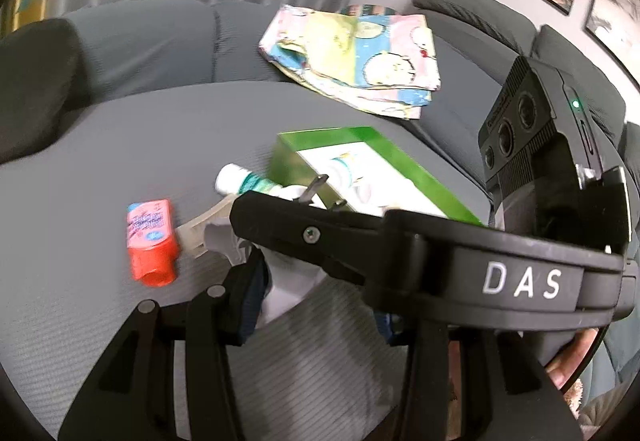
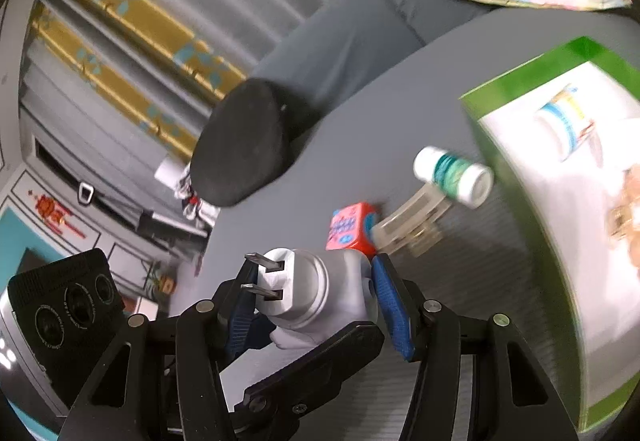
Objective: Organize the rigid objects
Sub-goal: 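Carry the plug adapter into the box and open the right gripper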
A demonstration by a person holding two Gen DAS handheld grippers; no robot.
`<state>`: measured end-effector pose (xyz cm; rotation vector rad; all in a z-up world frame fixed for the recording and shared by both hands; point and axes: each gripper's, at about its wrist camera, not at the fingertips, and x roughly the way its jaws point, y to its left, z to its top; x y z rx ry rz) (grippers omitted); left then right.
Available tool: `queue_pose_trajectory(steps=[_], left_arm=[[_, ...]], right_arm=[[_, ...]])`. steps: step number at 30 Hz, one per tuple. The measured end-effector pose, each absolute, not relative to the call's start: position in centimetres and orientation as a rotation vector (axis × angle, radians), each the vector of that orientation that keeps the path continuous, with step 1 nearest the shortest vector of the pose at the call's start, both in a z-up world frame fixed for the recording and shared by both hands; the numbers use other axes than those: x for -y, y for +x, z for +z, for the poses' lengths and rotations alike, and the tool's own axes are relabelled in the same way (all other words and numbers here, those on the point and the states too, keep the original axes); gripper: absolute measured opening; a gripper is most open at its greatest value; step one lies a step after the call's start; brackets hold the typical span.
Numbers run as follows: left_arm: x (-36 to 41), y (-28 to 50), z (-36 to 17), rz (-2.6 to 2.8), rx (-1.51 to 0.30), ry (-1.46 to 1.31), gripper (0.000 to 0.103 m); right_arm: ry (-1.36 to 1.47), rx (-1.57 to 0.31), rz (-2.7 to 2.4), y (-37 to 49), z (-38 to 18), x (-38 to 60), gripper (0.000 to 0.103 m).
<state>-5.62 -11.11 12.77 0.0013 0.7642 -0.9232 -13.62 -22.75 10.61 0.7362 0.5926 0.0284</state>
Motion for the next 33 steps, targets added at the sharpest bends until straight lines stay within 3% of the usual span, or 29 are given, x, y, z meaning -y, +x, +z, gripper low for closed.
queue_pose_trajectory(steps=[18,33], left_arm=[[23.2,-7.2,13.1,-1.121,-0.793,0.149,0.043],[28.4,-6.7,10.9,-1.2,-0.902,0.163,0.043]], right_arm=[[0.853,-0.486,-0.174,-19.4,10.7,32.1,0.058],[0.943,-0.53,-0.283,-20.8,8.4,36.8,0.058]])
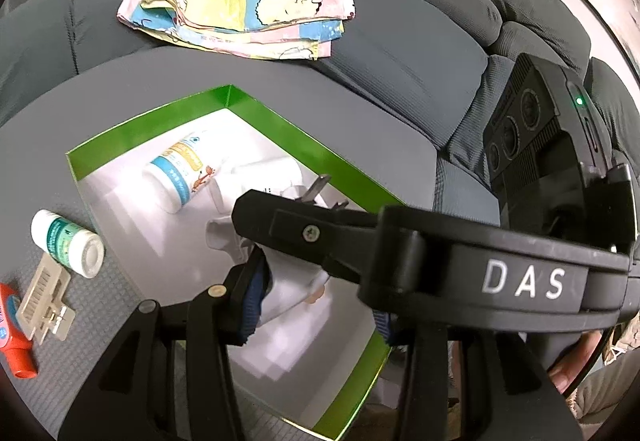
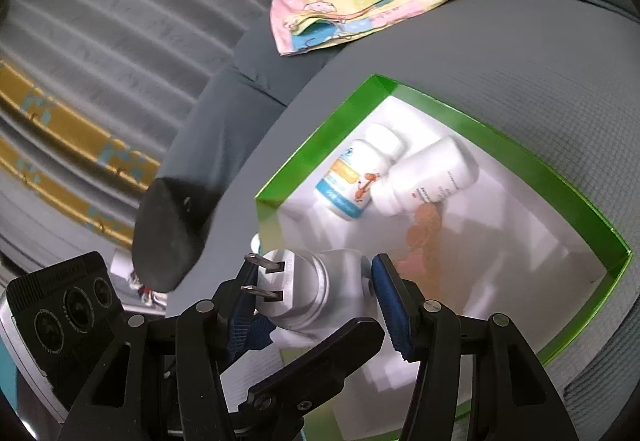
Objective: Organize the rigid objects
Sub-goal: 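Carry the plug adapter into the box and open the right gripper, then withdraw the right gripper from the box toward the red-and-pink bottle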
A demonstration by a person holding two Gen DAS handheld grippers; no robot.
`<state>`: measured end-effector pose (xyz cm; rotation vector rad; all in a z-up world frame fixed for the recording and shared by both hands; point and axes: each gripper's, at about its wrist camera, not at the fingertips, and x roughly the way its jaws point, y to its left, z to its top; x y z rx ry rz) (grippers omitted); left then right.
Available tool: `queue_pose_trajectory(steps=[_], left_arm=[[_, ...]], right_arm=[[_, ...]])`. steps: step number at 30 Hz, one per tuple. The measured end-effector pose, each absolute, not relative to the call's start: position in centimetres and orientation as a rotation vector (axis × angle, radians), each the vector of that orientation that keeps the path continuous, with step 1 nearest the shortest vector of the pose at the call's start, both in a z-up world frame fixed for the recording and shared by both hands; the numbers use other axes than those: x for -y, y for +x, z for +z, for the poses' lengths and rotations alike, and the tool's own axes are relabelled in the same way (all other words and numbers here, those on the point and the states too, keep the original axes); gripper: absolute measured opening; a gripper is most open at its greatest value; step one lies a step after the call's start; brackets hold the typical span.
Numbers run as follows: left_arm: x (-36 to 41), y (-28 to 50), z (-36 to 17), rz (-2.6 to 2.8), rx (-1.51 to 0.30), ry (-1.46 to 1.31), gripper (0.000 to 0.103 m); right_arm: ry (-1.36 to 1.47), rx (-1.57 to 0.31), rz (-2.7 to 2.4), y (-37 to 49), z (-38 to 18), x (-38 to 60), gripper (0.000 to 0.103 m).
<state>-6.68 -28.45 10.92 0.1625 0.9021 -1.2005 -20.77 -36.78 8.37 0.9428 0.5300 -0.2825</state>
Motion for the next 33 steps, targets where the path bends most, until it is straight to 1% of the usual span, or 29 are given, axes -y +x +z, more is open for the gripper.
queue_pose_trajectory(steps=[15,19,21,22,24,27,28,31,33], left_arm=[[28.7,-5.7,9.3,-1.187,-0.969,0.151,0.043],[28.5,-5.5,9.2,-1.173,-0.976,0.149,0.045],[28.3,-5.4,9.3,-1.167,-0.973,0.148,0.049],[28.2,-5.5,9.5,-1.166,-0.969,0.147,0.055],[27.8,-5.5,9.8,-1.158,-0.956,0.146,0.06],[26.8,-5.7,10.4,-1.152,-0.936,0.133,0.071],[26.6,-5.8,10.6,-1.147,-0.928,0.132,0.074],[25.3,-6.0,11.2,-1.126,-0.9,0.134,0.075],[24.2,-6.0,11.5,-1.105,-0.89,0.124,0.078]], right_arm=[[0.962,-0.61,-0.351,-19.9,6.8,37.6,0.058],[0.964,-0.623,-0.374,-19.8,6.6,37.6,0.058],[0.968,-0.624,-0.383,-19.9,6.6,37.7,0.058],[0.972,-0.625,-0.392,-19.9,6.5,37.7,0.058],[0.967,-0.629,-0.409,-19.9,6.5,37.7,0.058],[0.95,-0.633,-0.448,-20.1,6.7,37.5,0.059],[0.937,-0.629,-0.465,-20.2,6.9,37.4,0.062],[0.884,-0.59,-0.501,-20.5,7.9,36.7,0.068],[0.858,-0.57,-0.516,-20.7,8.4,36.3,0.073]])
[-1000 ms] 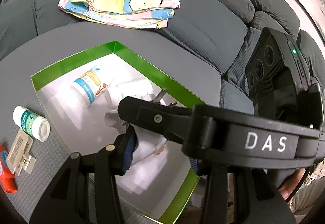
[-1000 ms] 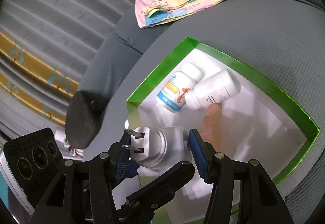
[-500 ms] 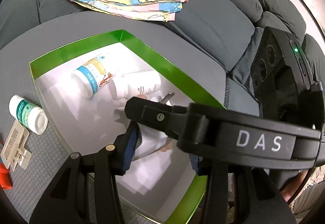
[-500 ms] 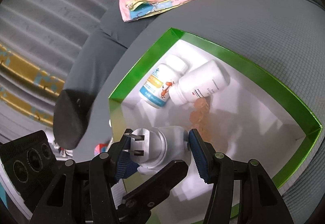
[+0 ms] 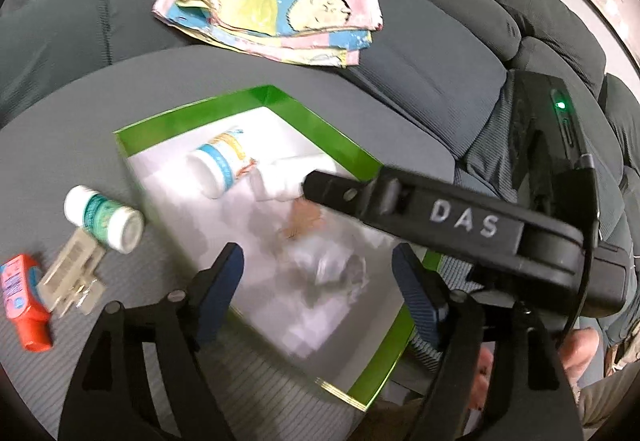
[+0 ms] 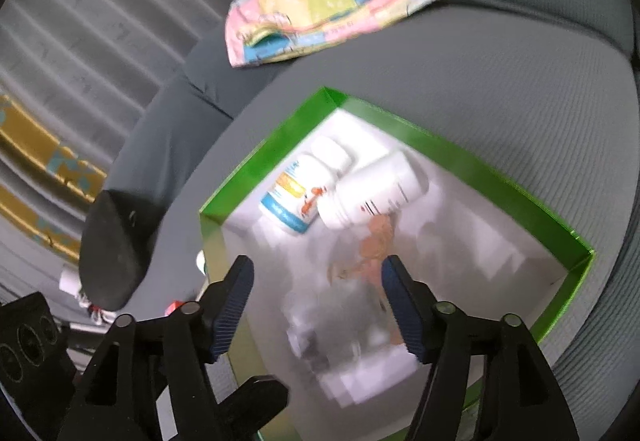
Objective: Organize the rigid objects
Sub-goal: 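Withdraw the right gripper from the box toward the red-and-pink bottle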
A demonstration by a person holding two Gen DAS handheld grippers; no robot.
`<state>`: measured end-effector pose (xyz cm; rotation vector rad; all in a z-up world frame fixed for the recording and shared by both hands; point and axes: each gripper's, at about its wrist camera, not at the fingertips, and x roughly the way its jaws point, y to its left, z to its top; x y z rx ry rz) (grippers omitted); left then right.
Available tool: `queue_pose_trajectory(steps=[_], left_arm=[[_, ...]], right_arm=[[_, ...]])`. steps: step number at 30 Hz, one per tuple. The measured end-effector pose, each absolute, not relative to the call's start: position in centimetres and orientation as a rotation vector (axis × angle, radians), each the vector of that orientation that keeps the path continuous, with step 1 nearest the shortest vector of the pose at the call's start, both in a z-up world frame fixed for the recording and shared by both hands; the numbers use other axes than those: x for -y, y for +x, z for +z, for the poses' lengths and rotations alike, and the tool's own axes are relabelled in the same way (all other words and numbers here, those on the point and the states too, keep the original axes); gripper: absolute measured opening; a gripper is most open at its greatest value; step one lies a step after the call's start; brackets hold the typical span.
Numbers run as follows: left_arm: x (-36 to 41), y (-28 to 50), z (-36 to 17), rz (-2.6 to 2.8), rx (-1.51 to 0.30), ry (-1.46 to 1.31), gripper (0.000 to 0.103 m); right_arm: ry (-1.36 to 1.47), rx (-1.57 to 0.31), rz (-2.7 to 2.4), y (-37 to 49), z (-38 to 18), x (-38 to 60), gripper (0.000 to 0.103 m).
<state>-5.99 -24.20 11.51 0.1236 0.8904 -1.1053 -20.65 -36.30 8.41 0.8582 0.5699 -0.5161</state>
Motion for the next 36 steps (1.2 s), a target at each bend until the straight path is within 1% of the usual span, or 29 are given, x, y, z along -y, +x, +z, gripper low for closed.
queue_pose_trajectory(steps=[5,10,15,21,28,36], left_arm=[[20.5,-5.6,12.1,-1.023,-0.861,0.071,0.081],[15.9,-4.5,12.1,-0.886,-0.846,-0.002,0.082],[10.2,-3.0,10.9,-0.696,-0.811,-0.042,0.083],[4.4,-0.7,8.9,-0.505,-0.836,-0.133,0.083],[0.4,0.3,8.2,-0.391,-0.849,-0.171,0.083],[-4.0,1.2,7.7,-0.276,-0.86,-0.217,0.083]], right_arm=[[0.797,-0.553,-0.549,-20.2,9.3,34.8,0.074],[0.734,-0.532,-0.533,-19.2,10.2,32.7,0.074],[0.656,-0.529,-0.556,-18.1,10.8,30.6,0.074],[0.598,-0.534,-0.544,-16.9,11.3,28.2,0.074],[0.52,-0.587,-0.45,-14.1,11.1,24.3,0.074],[0.447,-0.689,-0.338,-9.6,9.1,19.3,0.074]])
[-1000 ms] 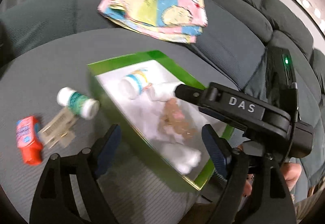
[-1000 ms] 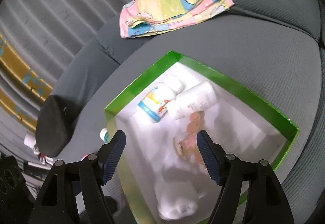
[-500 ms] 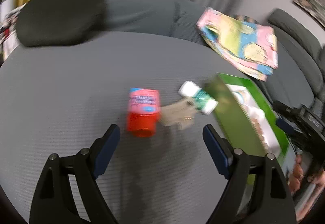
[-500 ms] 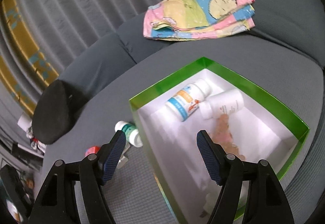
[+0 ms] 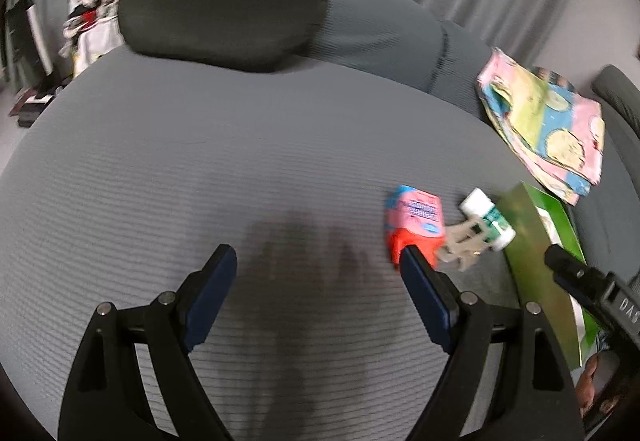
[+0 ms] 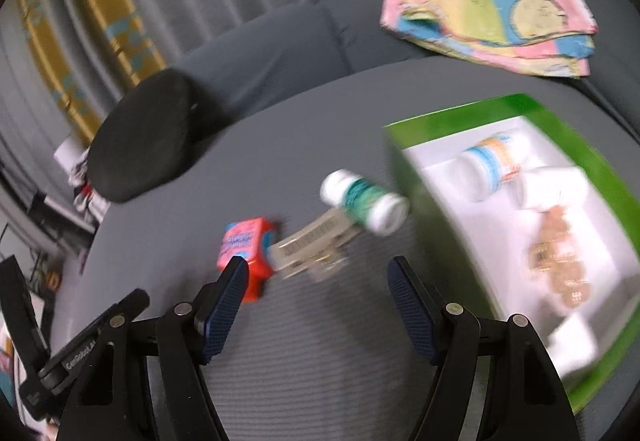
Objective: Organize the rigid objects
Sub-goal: 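Withdraw the right gripper from the box toward the red-and-pink bottle, then grasp the red-and-pink bottle with the right gripper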
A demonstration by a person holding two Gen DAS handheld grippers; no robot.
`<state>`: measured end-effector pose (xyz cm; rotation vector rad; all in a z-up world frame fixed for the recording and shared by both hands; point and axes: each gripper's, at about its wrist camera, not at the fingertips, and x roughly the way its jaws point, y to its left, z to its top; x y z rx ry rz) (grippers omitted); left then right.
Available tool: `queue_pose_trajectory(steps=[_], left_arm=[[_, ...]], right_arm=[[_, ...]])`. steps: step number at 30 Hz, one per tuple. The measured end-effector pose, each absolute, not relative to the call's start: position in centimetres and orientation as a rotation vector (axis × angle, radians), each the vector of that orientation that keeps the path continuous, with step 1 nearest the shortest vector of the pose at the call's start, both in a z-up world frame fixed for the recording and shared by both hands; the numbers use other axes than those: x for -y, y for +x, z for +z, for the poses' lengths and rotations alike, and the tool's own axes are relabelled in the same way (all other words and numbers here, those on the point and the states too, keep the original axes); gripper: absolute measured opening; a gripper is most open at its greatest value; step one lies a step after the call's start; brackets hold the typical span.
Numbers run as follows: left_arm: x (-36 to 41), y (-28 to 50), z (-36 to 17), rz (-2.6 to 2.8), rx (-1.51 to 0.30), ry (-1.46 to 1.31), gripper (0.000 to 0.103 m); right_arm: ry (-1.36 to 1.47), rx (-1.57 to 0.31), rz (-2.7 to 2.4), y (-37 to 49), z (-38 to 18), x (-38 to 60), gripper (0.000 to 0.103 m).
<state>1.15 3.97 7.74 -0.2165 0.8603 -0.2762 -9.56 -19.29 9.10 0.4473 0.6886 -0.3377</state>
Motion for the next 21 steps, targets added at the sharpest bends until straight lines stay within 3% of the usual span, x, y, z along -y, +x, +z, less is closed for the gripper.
queue_pose_trajectory(steps=[1,5,21], left_arm=[[-4.5,1.2,7.7,-0.27,-0.866,-0.226,0.083],[-6.2,1.5,7.3,-0.236,-0.885,-0.263,0.083],[-10.8,1.5,6.7,-0.178,-0.913,-0.272,0.083]], right_arm=[[0.445,-0.698,-0.325,-9.0,8.8,18.8,0.074],[0.433,-0.76,-0.282,-6.5,7.3,16.9,0.054],[0.364,-0.891,-0.316,0.1,3.0,13.0,0.054]])
